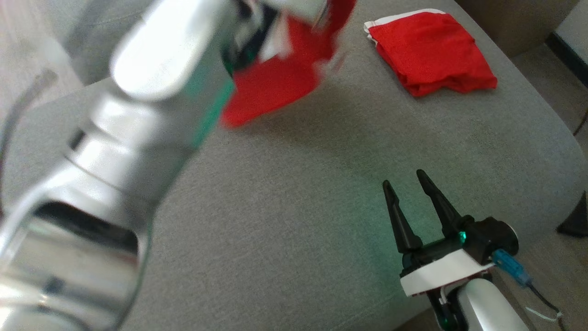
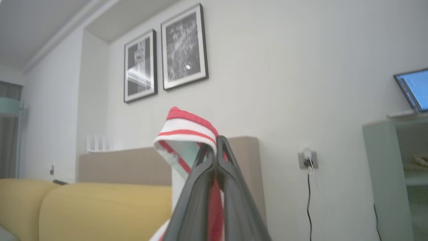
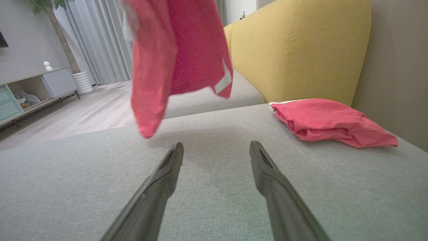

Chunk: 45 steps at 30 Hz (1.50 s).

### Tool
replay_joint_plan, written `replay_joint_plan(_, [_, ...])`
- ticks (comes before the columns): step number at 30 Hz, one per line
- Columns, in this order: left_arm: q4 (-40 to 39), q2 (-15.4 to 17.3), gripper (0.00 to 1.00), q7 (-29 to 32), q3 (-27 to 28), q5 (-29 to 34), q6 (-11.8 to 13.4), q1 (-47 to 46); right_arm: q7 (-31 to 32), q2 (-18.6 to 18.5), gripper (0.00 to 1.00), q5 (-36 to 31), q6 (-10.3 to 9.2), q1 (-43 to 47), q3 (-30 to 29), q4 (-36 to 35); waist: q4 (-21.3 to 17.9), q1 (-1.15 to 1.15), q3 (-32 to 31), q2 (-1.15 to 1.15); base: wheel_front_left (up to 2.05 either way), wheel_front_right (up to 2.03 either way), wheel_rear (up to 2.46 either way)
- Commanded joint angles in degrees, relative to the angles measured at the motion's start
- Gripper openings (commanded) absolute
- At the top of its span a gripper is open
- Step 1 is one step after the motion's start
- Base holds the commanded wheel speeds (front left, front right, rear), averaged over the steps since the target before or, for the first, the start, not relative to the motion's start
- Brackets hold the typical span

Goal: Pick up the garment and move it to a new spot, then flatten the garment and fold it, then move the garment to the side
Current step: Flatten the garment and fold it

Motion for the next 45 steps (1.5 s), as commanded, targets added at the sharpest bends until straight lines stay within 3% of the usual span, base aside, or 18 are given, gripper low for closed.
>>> replay_joint_plan(1, [-1.1,2.19,0.0,-0.28,3.75,-1.21,-0.25,-4.78,-0.22,0.59,1.0,0.3,0.39,-1.06,0.82,-1.63,0.52,0.0,-0.37,0.0,0.0,0.0,0.0])
replay_joint_plan(4, [-1.23,4.96,0.0,-0.31,6.18,-2.85,-0.23,-5.33,-0.22,0.78,1.0,0.26,0.39,-0.62,-0.06,-1.82,1.94,0.0,-0.9,0.0,0.0,0.0,0.0])
replay_joint_plan(7, [-3.03,8.6,0.0,0.34,6.84,-4.19,0.26,1.0,-0.22,0.7,1.0,0.13,0.39,-0.02,-0.72,-2.06,3.95,0.0,-0.95,0.0,0.0,0.0,0.0])
replay_joint_plan(12, [-9.74,14.12,0.0,-0.26,6.89,-6.97,4.13,22.91,-0.22,0.37,1.0,-0.07,0.39,1.05,-3.33,-3.22,8.16,0.0,0.94,0.0,0.0,0.0,0.0])
replay_joint_plan(14, [-12.9,16.3,0.0,-1.54,8.66,-9.39,7.66,38.69,-0.22,0.09,1.0,-0.33,0.39,1.36,-4.4,-3.68,9.78,0.0,2.24,0.0,0.0,0.0,0.0])
replay_joint_plan(15, [-12.9,16.3,0.0,-1.54,8.66,-9.39,7.66,38.69,-0.22,0.09,1.0,-0.33,0.39,1.36,-4.4,-3.68,9.78,0.0,2.24,0.0,0.0,0.0,0.0])
replay_joint_plan(16, [-13.55,16.63,0.37,-1.84,9.53,-9.89,9.01,43.29,-0.22,0.04,1.0,-0.43,0.39,1.38,-4.74,-3.92,10.26,0.0,2.65,0.0,0.0,0.0,0.0])
replay_joint_plan(17, [-14.19,16.8,1.0,-2.04,10.22,-10.03,10.13,47.27,-0.22,0.04,1.0,-0.5,0.39,1.38,-5.0,-4.16,10.73,0.0,3.01,0.0,0.0,0.0,0.0])
replay_joint_plan(22, [-21.25,16.96,1.0,-2.32,15.98,-8.98,12.55,58.31,-0.22,-0.23,1.0,-0.61,0.39,1.18,-5.05,-5.12,12.27,0.0,4.0,0.0,0.0,0.0,0.0])
replay_joint_plan(25, [-25.9,19.98,1.0,-2.32,17.32,-5.52,12.58,57.22,-0.22,-0.47,1.0,-0.62,0.39,0.67,-4.36,-5.3,12.7,0.0,4.83,0.0,0.0,0.0,0.0])
replay_joint_plan(27, [-28.3,22.63,1.0,-0.21,16.89,-3.89,11.27,53.44,-0.22,-0.62,1.0,-0.54,0.39,0.16,-3.81,-5.39,12.65,0.0,5.58,0.0,0.0,0.0,0.0])
replay_joint_plan(30, [-30.86,26.58,1.0,7.91,13.4,-1.12,6.98,44.44,-0.22,-0.67,1.0,-0.43,0.39,-0.93,-3.05,-5.65,12.23,0.0,7.37,0.0,0.0,0.0,0.0])
replay_joint_plan(32, [-30.8,28.21,1.0,14.76,10.25,-0.28,3.17,37.67,-0.22,-0.68,1.0,-0.22,0.39,-1.79,-2.43,-5.69,11.69,0.0,8.61,0.0,0.0,0.0,0.0])
replay_joint_plan(34, [-29.09,29.17,1.0,21.57,7.07,-0.4,1.05,31.27,-0.22,-0.49,1.0,0.66,0.39,-2.78,-1.92,-5.72,10.84,0.0,9.88,0.0,0.0,0.0,0.0])
replay_joint_plan(40, [-21.63,29.97,1.0,36.29,-3.39,-7.9,-0.28,18.0,-0.22,-0.11,1.0,1.63,0.39,-5.42,0.21,-5.82,7.29,0.0,12.9,0.0,0.0,0.0,0.0])
replay_joint_plan(45, [-15.89,32.92,1.0,40.62,-9.49,-14.58,-0.31,13.06,-0.22,0.44,1.0,2.0,0.39,-6.34,1.44,-5.51,4.02,0.0,14.78,0.0,0.0,0.0,0.0])
